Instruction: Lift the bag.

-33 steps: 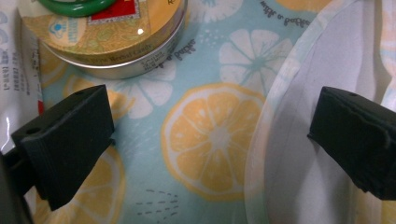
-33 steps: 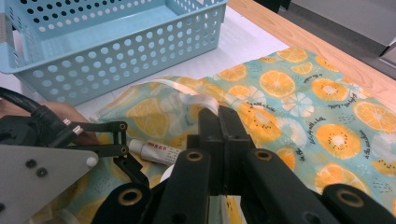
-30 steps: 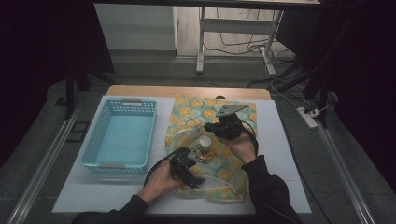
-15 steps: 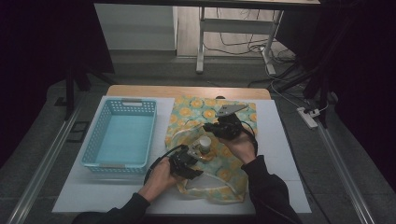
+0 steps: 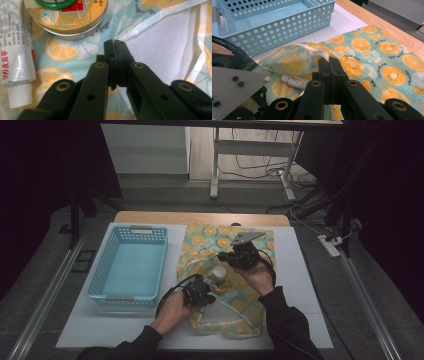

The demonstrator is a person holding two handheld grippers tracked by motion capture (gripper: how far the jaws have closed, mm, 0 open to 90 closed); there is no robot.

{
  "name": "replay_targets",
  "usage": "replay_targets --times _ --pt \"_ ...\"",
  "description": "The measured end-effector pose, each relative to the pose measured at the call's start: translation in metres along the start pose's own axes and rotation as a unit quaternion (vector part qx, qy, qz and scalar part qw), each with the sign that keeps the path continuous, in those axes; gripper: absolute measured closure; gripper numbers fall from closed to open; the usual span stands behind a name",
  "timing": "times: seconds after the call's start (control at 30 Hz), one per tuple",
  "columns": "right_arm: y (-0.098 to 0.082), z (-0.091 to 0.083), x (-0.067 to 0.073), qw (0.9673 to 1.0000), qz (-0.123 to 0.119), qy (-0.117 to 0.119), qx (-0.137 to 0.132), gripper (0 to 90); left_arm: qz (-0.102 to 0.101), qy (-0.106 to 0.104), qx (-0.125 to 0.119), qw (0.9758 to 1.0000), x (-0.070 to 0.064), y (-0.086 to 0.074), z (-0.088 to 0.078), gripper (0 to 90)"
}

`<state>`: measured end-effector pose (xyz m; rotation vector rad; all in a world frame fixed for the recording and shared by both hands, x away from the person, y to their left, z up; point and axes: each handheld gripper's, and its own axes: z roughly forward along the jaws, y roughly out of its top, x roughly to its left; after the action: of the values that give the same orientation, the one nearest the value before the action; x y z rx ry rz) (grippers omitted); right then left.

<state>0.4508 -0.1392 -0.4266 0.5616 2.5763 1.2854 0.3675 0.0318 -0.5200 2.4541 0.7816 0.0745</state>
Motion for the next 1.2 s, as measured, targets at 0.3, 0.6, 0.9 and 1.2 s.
replay_targets --times 0.3,0.6,0.9,1.2 --pt "0.000 -0.002 -0.002 1.0000 0.002 -0.001 -0.002 90.0 0.010 0.017 0.000 0.9998 -0.004 0.001 -0.003 90.0" --pt "0.001 -0.004 -0.003 1.0000 0.005 0.001 -0.004 90.0 -0.001 -0.002 -0.038 0.9993 0.001 0.003 -0.024 90.0" --pt "0.006 -0.011 -0.004 0.9999 0.008 0.008 -0.010 90.0 -0.017 -0.022 -0.076 0.9967 0.007 0.008 -0.045 90.0" --pt "0.012 -0.018 -0.004 0.9995 0.013 0.023 -0.018 90.0 -0.021 -0.035 -0.105 0.9937 0.014 0.018 -0.072 90.0"
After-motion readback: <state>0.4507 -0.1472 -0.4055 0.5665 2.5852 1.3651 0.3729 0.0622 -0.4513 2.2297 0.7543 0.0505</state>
